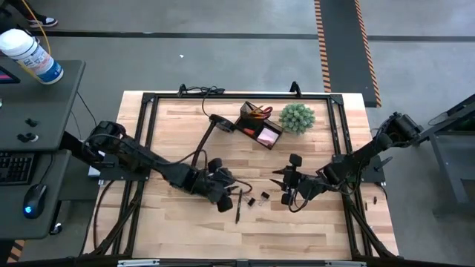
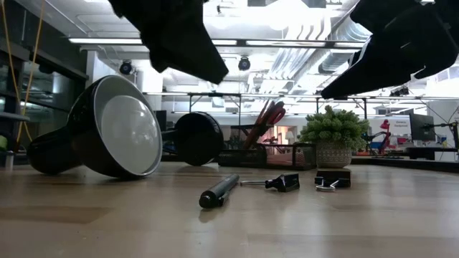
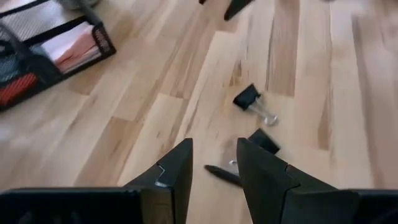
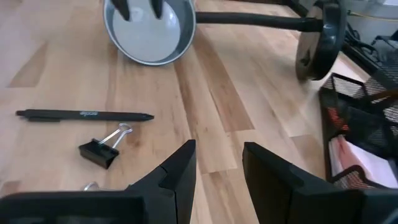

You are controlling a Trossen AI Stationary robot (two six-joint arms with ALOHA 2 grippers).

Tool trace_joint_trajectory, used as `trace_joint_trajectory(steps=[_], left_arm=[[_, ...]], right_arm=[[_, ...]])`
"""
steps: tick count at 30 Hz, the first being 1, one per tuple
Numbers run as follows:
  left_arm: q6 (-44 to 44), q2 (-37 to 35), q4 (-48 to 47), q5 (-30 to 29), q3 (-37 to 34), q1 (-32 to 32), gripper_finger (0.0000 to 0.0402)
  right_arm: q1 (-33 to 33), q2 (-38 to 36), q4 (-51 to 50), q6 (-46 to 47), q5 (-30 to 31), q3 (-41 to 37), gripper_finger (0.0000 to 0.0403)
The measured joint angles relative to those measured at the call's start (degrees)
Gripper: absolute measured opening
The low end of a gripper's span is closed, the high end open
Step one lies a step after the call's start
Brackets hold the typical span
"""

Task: Pick and place office supplies into organizer
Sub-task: Put the black pen into the desk organizer

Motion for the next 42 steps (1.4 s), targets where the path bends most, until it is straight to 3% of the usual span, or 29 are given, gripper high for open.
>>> trace_joint_trajectory(steps=[6,11,18,21,26,30,33,37,42], left_arm=[[-12.8,0.0,0.1,-8.1,0.0,-6.2,0.0113],[-20.7,1.1,3.2,-11.1,0.0,-10.3,0.0113],[-27.5,8.0,13.1,-15.3,0.0,-13.5,0.0113],[-33.8,10.6,13.6,-18.4,0.1,-14.8,0.0113],[-40.2,16.4,12.5,-20.2,6.1,-16.0,0.0110],[-41.0,20.5,1.2,-19.5,16.8,-16.2,0.0090],[-45.0,23.6,-16.5,-19.4,26.3,-16.3,0.0069],[-51.7,28.1,-32.2,-17.3,36.3,-16.6,0.0041],[-56.3,31.9,-32.9,-16.1,41.3,-17.5,0.0018]], right_arm=[[0.0,0.0,1.6,0.1,0.6,0.0,0.0122],[0.0,0.0,3.0,0.2,1.2,0.0,0.0122],[0.0,0.0,4.7,0.2,1.2,0.0,0.0122],[0.0,0.0,4.5,0.2,1.2,0.0,0.0122],[0.0,0.0,3.5,-0.1,1.2,0.0,0.0122],[-0.1,0.0,3.2,-1.2,1.2,0.0,0.0122],[-0.1,0.0,2.9,-1.3,1.0,0.0,0.0122],[0.0,0.0,2.6,-1.2,0.8,0.0,0.0122],[0.3,0.5,2.4,-0.9,0.7,0.0,0.0122]])
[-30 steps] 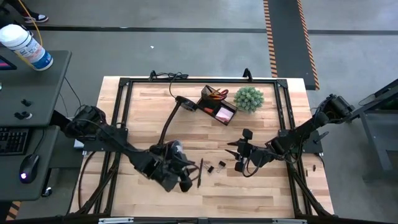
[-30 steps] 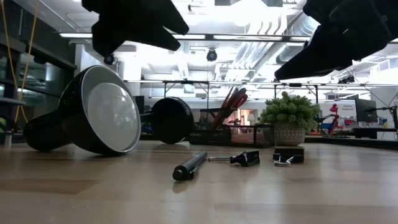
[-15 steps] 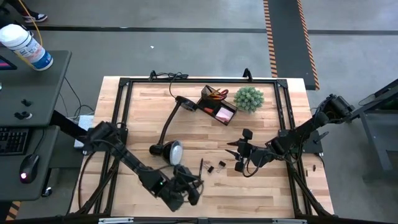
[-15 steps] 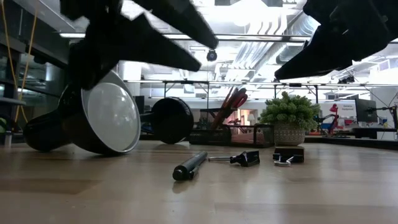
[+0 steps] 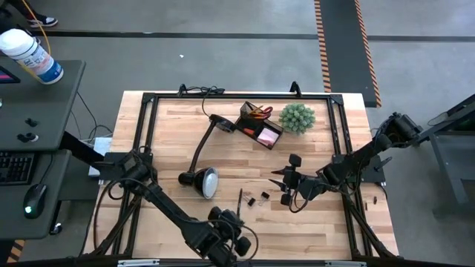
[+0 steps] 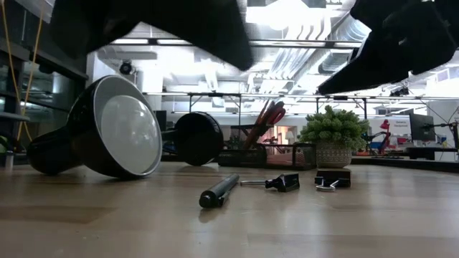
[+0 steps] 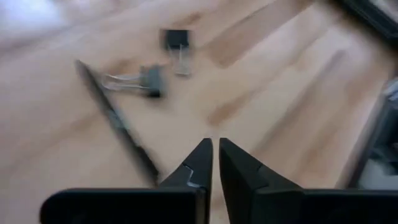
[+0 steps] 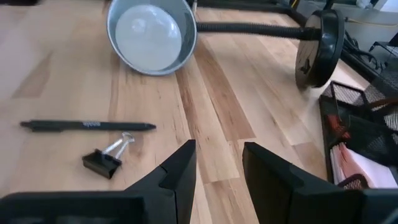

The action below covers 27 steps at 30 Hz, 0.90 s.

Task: Pick and place office supplies into organizer
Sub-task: Put the black pen into the desk organizer

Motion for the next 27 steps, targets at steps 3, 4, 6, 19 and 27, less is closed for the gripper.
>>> trace_joint_trajectory(steps=[3,4,6,19,27], left_arm=[[-3.0,0.6,-0.8,0.1,-0.3,-0.7,0.0008],[-4.2,1.3,0.2,0.1,-0.1,-0.8,0.0006],[-5.9,2.0,-0.7,0.3,-0.1,-1.1,0.0002],[0.1,3.2,-0.5,13.6,-0.2,2.6,0.0001],[7.5,3.2,0.0,24.0,-0.2,4.3,0.0001]], right_arm=[[0.1,0.7,0.2,0.9,-1.0,0.0,0.0122],[0.1,0.9,-0.1,1.1,-1.3,0.1,0.0122],[0.2,1.8,0.3,1.2,-2.4,0.0,0.0122],[0.6,3.4,4.0,-0.3,-5.1,0.0,0.0122],[0.6,3.4,4.0,-1.9,-5.1,0.0,0.0122]])
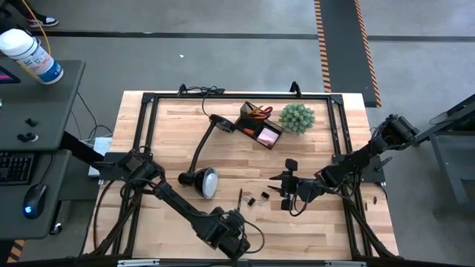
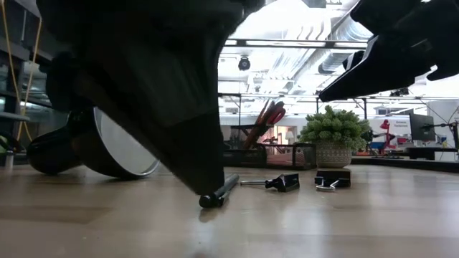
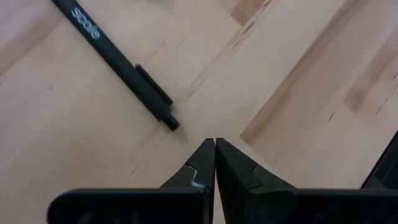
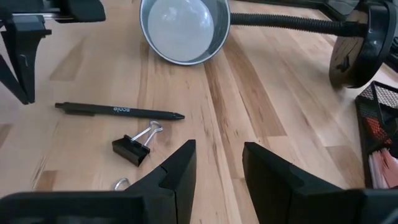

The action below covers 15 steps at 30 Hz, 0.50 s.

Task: Pick and place office supplies into organizer
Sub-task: Put the black pen into the desk organizer

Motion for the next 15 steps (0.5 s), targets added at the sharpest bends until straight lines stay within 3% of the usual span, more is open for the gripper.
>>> trace_joint_trajectory(steps=[7,15], left_arm=[[0.1,0.0,0.0,3.6,0.0,0.9,0.0001],[2.6,0.0,0.0,14.4,0.0,1.6,0.0001]], right_arm=[[0.0,0.0,0.0,-0.5,0.0,0.0,0.0122],[0.0,0.0,0.0,-1.0,0.0,0.0,0.0122]])
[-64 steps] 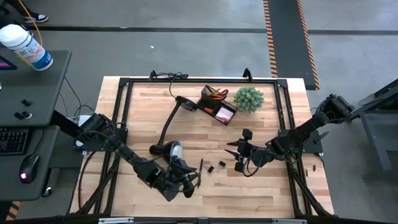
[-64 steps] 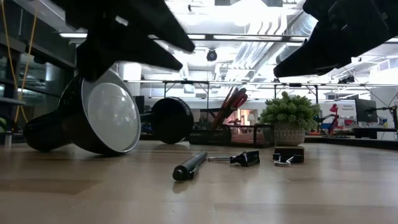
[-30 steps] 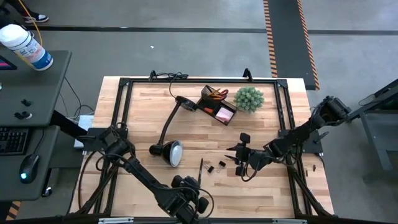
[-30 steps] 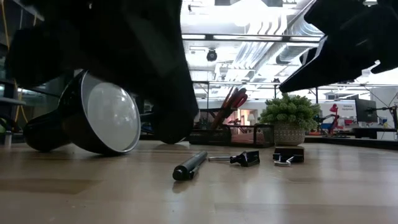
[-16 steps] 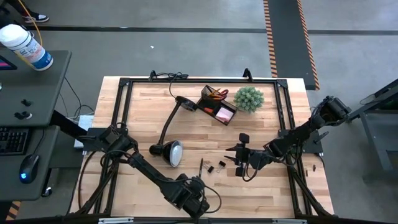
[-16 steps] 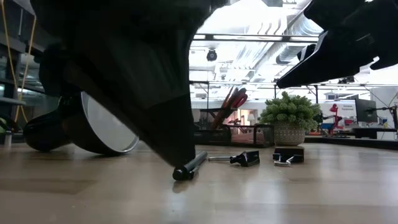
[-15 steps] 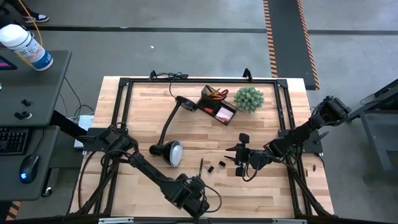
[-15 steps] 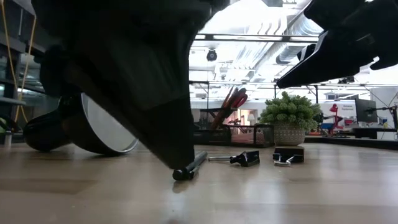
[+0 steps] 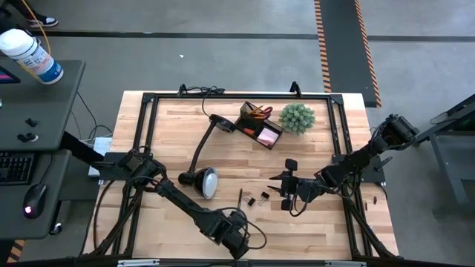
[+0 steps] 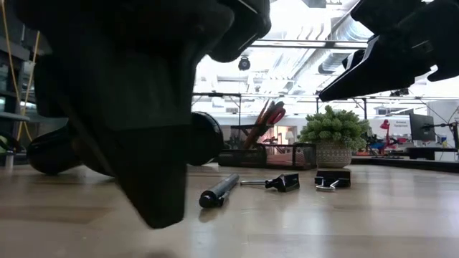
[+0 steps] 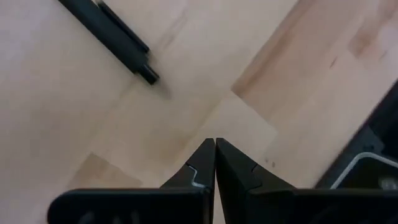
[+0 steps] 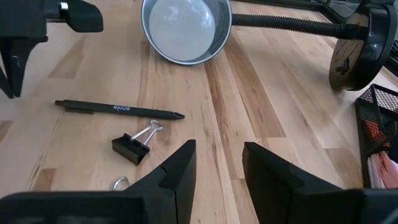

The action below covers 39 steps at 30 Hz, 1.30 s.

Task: Pick and place office supplies into organizer
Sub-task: Put the black pen into the desk organizer

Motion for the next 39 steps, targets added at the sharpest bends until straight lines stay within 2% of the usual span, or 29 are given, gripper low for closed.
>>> trace_joint_trajectory(steps=[3,7,10,15,21,39], left_arm=[[0.3,0.0,0.1,0.3,0.0,0.0,0.0001],[-4.4,0.0,0.0,-7.8,0.0,-0.8,0.0001],[-8.8,-0.1,-0.6,-11.8,0.0,-1.4,0.0008],[-15.9,-0.1,-3.6,-16.3,0.0,-2.3,0.0052],[-23.4,-0.1,-5.1,-25.2,0.0,-3.2,0.0104],[-23.1,3.9,-3.8,-31.3,0.0,-2.0,0.0111]], right_arm=[[0.0,0.0,0.0,0.0,0.0,0.0,0.0122],[0.0,0.0,0.0,0.3,0.0,0.0,0.0122],[0.0,0.0,0.0,0.4,-0.5,0.0,0.0122],[0.0,0.0,0.0,0.5,-0.8,0.0,0.0122],[0.0,0.0,0.0,0.9,-0.8,0.0,0.0122],[0.0,0.0,2.2,1.5,-2.2,0.1,0.0122]])
